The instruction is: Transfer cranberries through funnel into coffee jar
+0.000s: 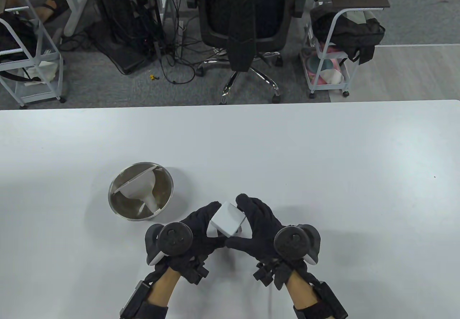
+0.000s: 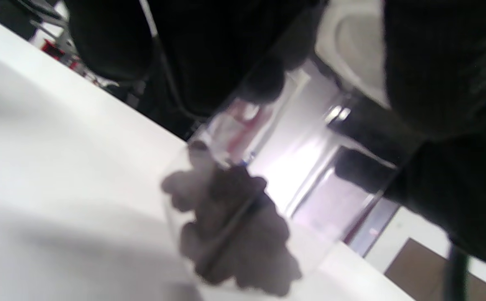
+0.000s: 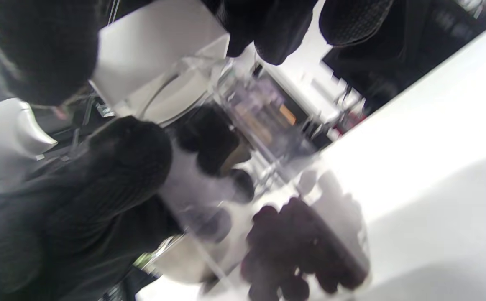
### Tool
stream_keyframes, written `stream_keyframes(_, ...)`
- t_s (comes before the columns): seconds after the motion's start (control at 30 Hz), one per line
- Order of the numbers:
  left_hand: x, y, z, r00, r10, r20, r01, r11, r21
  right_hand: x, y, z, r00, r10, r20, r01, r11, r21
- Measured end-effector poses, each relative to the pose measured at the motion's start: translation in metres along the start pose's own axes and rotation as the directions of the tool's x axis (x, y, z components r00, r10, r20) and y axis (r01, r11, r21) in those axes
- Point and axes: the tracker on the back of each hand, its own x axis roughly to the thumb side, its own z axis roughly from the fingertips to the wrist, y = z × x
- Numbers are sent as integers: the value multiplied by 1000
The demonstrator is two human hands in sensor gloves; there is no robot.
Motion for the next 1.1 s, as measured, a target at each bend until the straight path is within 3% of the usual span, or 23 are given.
stream_keyframes(0.13, 0, -3, 0, 1000, 30, 2, -30, 999, -31, -6, -1, -3, 992, -124, -1, 124, 987, 100)
stream_keyframes(0.4, 4, -6, -1, 996, 76, 49, -70, 991, -111, -13, -2, -8, 981, -194, -27, 196, 971, 139)
stream_keyframes(0.53, 8, -9, 0, 999, -11, 32, 13, 999, -52, -9, 2, -6, 993, -112, -35, 113, 993, 36)
stream_keyframes(0.67, 6, -8, 0, 998, -55, 8, 55, 998, -12, -1, 1, -4, 993, 115, -6, -115, 993, -5)
stream_keyframes(0.87, 1, -6, 0, 1000, -6, 3, 6, 1000, -21, -5, -5, -4, 1000, 28, -4, -28, 997, 69)
stream_keyframes(1.1, 0, -6, -1, 1000, -3, -4, 3, 1000, -17, 1, -5, -2, 991, 132, 23, -131, 991, -6)
